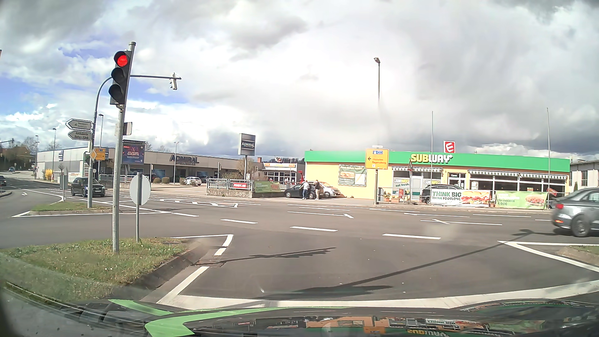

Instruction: Follow the waypoints while adhering to traffic rules and regulations

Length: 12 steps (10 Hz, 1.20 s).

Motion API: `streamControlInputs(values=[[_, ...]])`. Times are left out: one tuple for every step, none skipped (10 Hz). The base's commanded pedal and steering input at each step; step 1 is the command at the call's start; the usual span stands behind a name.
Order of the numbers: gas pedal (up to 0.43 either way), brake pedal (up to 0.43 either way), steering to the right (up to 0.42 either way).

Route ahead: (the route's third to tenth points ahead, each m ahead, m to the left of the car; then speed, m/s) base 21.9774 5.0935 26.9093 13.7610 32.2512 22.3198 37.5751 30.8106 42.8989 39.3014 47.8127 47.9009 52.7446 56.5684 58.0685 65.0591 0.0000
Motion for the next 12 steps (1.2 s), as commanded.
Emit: streamControlInputs(values=[[0.0, 0.311, 0.012], [0.0, 0.311, 0.012], [0.0, 0.311, 0.012], [0.0, 0.311, 0.012], [0.0, 0.311, 0.012], [0.0, 0.311, 0.012], [0.0, 0.311, 0.012], [0.0, 0.311, 0.012], [0.0, 0.311, 0.012], [0.0, 0.311, 0.012], [0.0, 0.311, 0.012], [0.0, 0.311, 0.012]])
